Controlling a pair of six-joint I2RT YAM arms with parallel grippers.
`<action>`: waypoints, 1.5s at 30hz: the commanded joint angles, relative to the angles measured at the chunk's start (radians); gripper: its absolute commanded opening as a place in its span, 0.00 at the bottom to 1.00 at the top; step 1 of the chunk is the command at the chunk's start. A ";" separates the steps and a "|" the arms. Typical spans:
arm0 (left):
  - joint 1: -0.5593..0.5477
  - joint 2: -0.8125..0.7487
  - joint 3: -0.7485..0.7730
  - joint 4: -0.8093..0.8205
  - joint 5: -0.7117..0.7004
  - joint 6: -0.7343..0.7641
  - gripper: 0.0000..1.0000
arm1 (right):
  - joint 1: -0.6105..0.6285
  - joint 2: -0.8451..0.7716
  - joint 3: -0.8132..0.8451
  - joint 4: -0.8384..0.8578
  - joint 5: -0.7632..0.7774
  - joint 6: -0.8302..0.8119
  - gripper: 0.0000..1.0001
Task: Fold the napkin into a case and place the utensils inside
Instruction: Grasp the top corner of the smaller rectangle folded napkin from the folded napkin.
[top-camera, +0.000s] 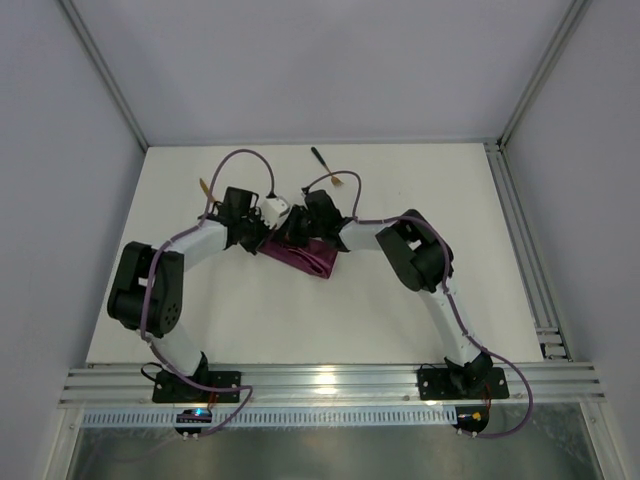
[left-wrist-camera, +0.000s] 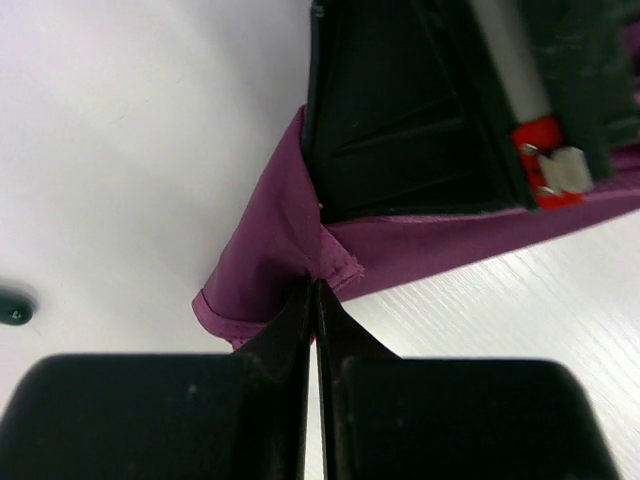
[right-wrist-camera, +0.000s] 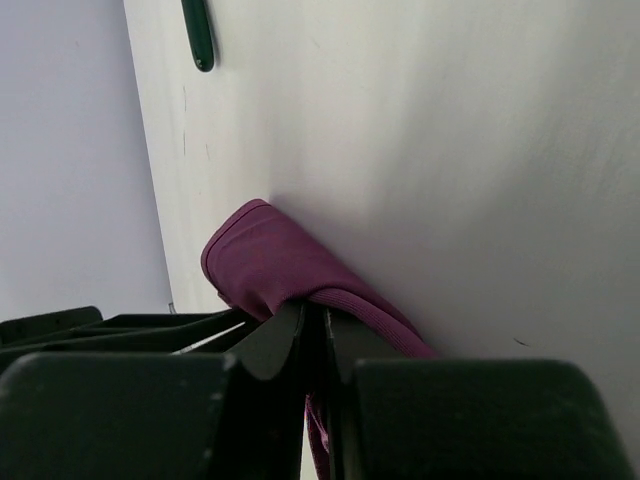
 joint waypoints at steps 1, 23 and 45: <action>0.010 0.089 0.081 -0.060 -0.049 -0.045 0.00 | -0.019 -0.007 0.014 0.001 0.038 -0.027 0.12; 0.024 0.113 0.126 -0.099 0.013 -0.123 0.00 | -0.022 -0.286 -0.079 -0.257 0.086 -0.343 0.32; 0.036 0.070 0.112 -0.105 0.053 -0.140 0.00 | 0.044 -0.098 -0.100 0.008 0.107 -0.101 0.25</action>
